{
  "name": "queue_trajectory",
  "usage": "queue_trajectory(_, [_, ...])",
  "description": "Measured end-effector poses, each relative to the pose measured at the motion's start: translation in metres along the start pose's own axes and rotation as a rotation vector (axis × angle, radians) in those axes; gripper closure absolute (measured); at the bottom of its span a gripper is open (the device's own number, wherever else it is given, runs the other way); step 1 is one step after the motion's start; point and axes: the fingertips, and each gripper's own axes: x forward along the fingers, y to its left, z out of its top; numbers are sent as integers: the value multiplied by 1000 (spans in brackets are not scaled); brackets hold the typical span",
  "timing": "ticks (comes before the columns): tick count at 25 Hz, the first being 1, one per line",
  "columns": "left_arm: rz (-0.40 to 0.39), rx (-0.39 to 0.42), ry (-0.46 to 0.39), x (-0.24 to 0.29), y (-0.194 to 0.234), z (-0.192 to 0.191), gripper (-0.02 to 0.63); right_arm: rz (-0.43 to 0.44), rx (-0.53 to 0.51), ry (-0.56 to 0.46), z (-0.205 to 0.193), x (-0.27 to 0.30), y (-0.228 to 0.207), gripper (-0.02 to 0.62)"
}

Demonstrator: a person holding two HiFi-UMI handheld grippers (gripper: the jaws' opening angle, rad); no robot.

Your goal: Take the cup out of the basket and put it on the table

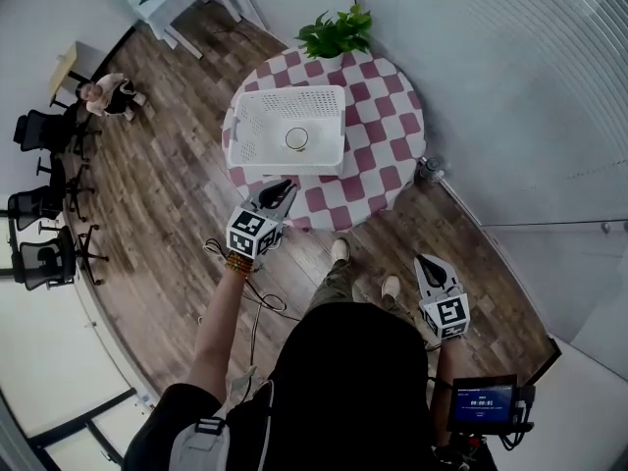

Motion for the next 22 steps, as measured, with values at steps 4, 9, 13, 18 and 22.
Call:
queue_trajectory(4, [-44, 44, 20, 13, 14, 5, 565, -19, 1, 8, 1, 7, -2, 584])
queue_trajectory(9, [-106, 142, 79, 29, 33, 16, 565, -67, 36, 16, -1, 13, -9, 586])
queue_trajectory(13, [-170, 247, 150, 52, 40, 14, 565, -111, 71, 8, -3, 15, -15, 584])
queue_trajectory(18, [-244, 409, 299, 82, 57, -4, 543, -147, 119, 38, -13, 19, -12, 584])
queue_trajectory(22, [-292, 420, 356, 106, 78, -5, 543, -189, 150, 49, -15, 18, -15, 584])
